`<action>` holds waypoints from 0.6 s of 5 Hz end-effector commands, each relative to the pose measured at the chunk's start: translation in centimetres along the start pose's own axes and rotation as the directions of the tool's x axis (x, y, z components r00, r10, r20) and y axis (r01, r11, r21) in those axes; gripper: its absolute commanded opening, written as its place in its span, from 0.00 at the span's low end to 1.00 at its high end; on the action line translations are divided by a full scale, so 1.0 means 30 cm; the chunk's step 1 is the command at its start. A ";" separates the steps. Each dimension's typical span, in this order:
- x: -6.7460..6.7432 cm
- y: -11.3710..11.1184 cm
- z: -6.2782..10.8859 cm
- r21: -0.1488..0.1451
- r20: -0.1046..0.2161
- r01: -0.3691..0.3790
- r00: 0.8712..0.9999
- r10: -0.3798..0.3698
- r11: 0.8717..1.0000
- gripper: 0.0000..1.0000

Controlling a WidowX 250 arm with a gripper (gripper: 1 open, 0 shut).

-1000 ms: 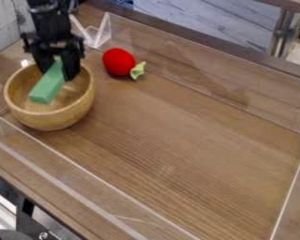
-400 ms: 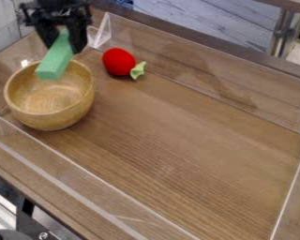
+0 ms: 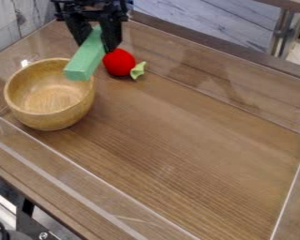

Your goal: Remove the green block from the brown bowl and put it on the table

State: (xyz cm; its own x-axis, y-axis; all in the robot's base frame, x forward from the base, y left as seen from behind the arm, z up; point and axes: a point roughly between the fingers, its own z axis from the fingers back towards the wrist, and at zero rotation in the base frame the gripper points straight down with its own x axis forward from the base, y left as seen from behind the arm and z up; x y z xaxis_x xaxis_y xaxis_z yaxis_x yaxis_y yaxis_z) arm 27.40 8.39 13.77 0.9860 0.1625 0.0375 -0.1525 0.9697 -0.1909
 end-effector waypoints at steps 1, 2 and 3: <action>-0.015 -0.097 0.018 0.002 0.040 0.074 0.997 -0.074 0.997 0.00; -0.044 -0.184 -0.037 0.003 0.024 0.128 0.991 -0.128 0.992 0.00; -0.065 -0.238 -0.089 0.011 0.021 0.162 0.987 -0.162 0.987 0.00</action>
State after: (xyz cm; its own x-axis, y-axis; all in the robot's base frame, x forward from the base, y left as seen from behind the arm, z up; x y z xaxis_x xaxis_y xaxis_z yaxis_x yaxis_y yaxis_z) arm 26.43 0.59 10.84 0.9996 0.0014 0.0276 0.0037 0.9831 -0.1829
